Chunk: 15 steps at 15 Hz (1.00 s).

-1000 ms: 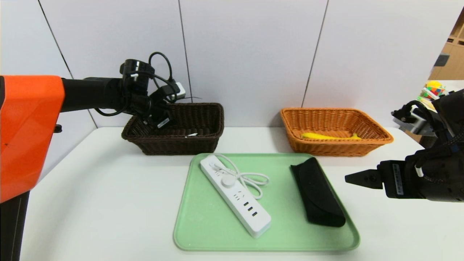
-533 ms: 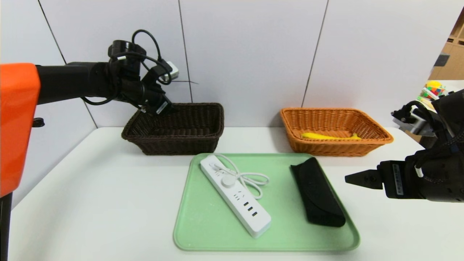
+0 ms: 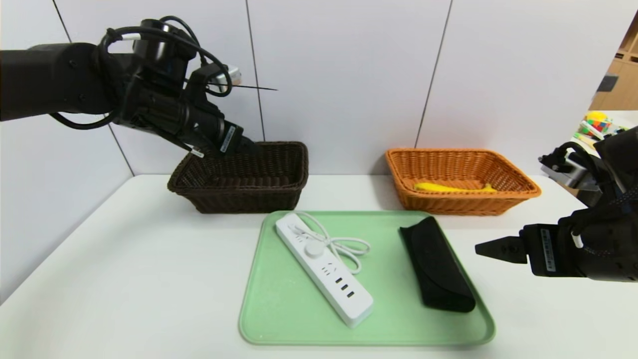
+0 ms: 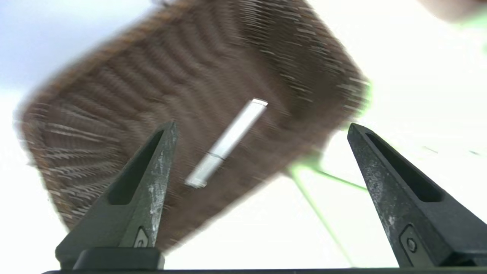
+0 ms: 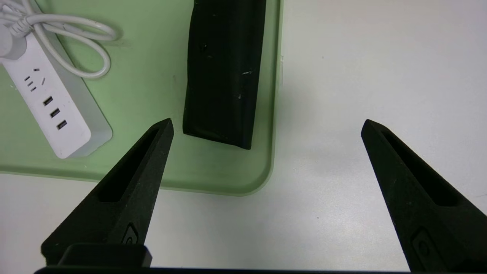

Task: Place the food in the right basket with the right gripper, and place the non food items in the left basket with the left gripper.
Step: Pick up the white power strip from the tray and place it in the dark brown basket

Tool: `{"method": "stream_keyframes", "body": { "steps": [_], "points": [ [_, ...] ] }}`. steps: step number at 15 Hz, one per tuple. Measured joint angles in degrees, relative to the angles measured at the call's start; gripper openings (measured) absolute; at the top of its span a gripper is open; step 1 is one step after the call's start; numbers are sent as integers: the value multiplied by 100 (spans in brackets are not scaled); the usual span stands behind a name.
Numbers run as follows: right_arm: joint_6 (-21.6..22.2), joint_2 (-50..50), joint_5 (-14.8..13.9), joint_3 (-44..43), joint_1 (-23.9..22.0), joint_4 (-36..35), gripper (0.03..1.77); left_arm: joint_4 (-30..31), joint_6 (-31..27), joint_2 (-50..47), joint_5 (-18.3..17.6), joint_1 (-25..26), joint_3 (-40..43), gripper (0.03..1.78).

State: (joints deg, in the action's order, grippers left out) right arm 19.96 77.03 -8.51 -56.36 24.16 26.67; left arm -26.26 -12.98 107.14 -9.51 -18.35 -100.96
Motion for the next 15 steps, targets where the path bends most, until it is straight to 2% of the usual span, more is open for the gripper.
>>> {"method": "stream_keyframes", "body": {
  "steps": [4, 10, 12, 15],
  "points": [
    [29, -71, 5, 132, -2, -11, 170, -4, 111, -756, 0, -656, 962, 163],
    [167, -110, 2, 208, -10, -9, 170, -11, 63, -1396, 6, -1773, 1816, 167],
    [168, -124, 7, 236, -11, -11, 170, -76, -143, -1440, 0, -1974, 1976, 167],
    [165, -143, 20, 263, -11, -16, 170, -234, -840, -1373, -20, -2085, 2046, 168]
  ]
}}
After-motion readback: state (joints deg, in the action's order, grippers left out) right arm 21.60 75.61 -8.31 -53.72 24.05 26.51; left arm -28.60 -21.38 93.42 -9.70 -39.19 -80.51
